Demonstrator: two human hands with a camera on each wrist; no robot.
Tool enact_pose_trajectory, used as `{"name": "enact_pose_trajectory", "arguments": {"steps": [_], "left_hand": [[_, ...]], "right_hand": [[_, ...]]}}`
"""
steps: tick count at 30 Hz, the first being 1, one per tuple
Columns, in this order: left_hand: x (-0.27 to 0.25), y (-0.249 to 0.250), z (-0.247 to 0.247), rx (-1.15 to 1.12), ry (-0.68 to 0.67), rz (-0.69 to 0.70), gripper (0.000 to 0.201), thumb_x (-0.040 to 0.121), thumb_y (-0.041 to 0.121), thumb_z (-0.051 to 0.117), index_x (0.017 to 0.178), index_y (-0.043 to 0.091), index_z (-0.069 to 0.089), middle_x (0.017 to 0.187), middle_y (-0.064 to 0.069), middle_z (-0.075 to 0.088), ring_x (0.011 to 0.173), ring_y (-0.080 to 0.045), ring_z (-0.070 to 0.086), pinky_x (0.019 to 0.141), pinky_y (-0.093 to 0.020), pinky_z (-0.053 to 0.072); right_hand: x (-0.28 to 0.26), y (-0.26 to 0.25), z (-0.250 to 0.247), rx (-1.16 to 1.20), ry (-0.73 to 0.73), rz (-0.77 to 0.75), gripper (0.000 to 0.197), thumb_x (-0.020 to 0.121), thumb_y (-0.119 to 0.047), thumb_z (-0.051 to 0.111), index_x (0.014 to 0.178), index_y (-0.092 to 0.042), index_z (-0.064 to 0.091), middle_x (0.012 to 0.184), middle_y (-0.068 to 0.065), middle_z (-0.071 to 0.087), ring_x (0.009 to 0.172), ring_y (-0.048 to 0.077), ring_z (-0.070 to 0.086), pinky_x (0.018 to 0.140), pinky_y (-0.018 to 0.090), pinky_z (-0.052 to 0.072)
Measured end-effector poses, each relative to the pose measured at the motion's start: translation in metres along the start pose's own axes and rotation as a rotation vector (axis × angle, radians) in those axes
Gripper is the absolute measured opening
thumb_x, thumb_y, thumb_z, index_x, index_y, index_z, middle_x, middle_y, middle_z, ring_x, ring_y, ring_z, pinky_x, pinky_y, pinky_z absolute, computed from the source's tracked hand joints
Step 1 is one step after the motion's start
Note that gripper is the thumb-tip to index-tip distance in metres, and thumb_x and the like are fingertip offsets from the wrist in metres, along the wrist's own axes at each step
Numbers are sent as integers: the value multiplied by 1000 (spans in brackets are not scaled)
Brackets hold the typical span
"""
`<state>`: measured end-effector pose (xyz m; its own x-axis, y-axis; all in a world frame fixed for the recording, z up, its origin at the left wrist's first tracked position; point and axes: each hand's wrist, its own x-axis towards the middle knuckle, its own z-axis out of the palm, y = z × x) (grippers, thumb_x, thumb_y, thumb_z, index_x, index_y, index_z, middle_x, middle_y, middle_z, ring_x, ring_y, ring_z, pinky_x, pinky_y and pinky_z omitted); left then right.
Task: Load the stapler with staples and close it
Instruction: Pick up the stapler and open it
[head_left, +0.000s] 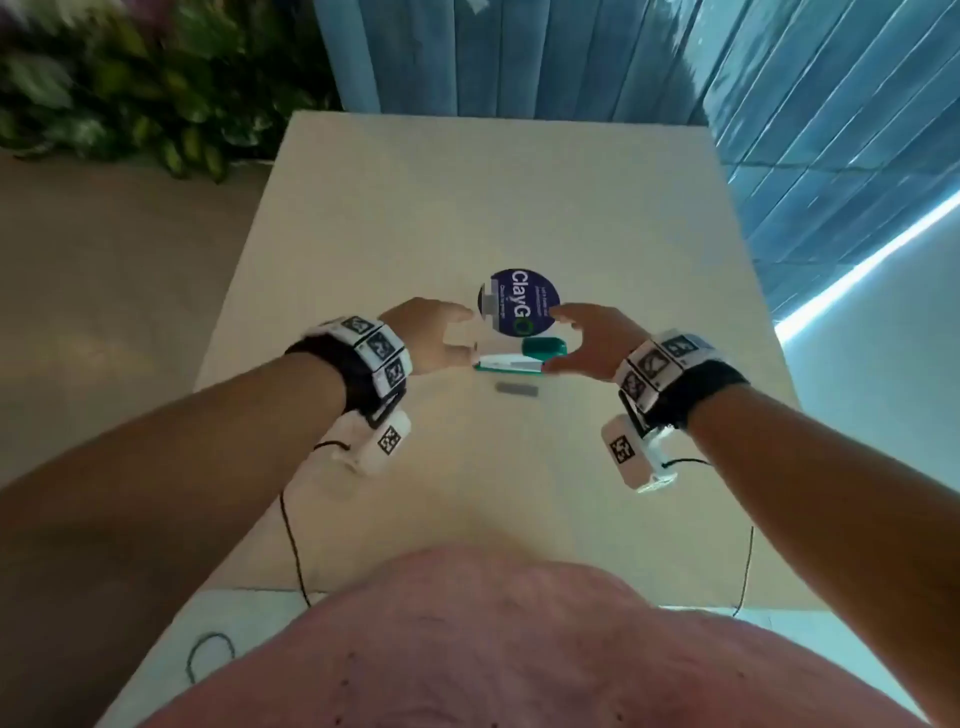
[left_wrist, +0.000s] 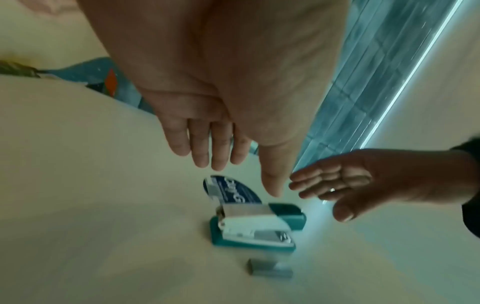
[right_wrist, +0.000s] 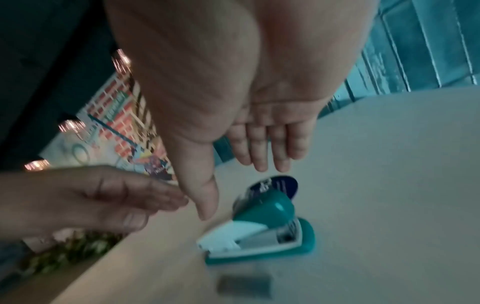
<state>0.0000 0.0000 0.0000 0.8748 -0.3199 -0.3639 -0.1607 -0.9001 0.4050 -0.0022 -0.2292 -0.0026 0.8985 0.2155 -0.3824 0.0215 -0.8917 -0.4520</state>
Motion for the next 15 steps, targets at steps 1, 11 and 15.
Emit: {"name": "enact_pose_trajectory", "arguments": {"steps": [1, 11, 15], "left_hand": [[7, 5, 5, 16, -27, 1, 68, 79, 45, 63, 137, 19, 38, 145, -7, 45, 129, -27, 45, 108, -37, 36], [48, 38, 41, 95, -78, 157, 49, 73, 27, 70, 116, 11, 53, 115, -14, 63, 103, -34, 60, 88, -41, 50], [63, 51, 48, 53, -44, 187, 30, 72, 25, 67, 98, 13, 59, 93, -6, 62, 92, -29, 61, 73, -34, 45]], "right_hand": [[5, -1, 5, -21, -23, 16, 83, 71, -31, 77, 138, -15, 32, 145, 7, 41, 131, 24, 40, 112, 39, 32], [30, 17, 35, -59, 11, 100, 58, 70, -10, 75, 122, -11, 50, 127, 14, 54, 116, 30, 51, 100, 35, 40], [39, 23, 39, -22, 30, 125, 47, 68, -13, 75, 111, -10, 57, 115, 14, 55, 105, 29, 55, 87, 33, 44]]}}
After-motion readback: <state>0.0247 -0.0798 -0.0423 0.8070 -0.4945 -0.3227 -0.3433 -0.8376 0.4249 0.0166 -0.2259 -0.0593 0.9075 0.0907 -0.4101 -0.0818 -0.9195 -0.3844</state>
